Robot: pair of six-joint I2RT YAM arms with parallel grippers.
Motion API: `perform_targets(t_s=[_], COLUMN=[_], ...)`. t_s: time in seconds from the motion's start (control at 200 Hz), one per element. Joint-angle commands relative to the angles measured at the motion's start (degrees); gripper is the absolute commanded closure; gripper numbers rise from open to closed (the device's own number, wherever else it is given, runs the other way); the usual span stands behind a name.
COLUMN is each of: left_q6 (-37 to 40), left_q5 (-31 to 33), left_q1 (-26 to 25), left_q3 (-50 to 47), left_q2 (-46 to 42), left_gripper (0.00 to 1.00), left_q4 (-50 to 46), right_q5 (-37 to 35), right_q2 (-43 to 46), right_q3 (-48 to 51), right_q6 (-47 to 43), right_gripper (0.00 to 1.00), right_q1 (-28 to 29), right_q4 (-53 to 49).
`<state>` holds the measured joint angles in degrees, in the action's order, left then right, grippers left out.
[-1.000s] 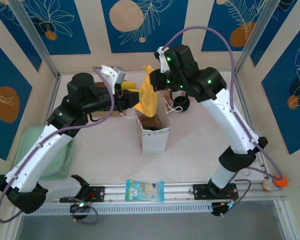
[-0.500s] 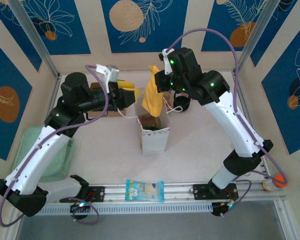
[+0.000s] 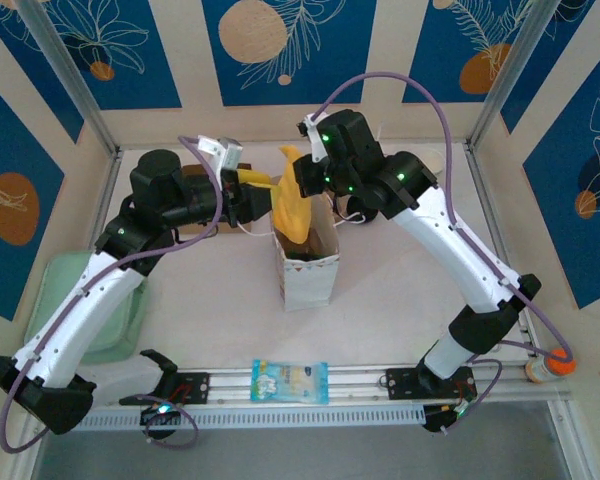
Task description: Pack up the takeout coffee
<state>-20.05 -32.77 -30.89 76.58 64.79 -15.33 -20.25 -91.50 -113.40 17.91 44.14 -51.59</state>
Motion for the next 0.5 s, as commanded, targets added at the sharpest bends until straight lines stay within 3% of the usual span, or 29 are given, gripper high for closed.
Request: perform_targets(t_s=[0.0,0.495], left_q6=[-0.9,-2.3], left_q5=[-0.1,0.7], left_q1=[0.6,0.6], left_q3=[-1.3,-5.7], left_q2=[-2.3,-5.5], left_gripper=[0.47,0.47], left_q4=[2.1,4.0], right_q5=[1.4,1.9], right_q2=[1.3,3.4], right_q3=[1.7,12.1], right_q6=[-1.1,-2.1], right_gripper=[0.92,0.96], right_q1=[0.2,-1.7], right_q4=[4.0,12.1])
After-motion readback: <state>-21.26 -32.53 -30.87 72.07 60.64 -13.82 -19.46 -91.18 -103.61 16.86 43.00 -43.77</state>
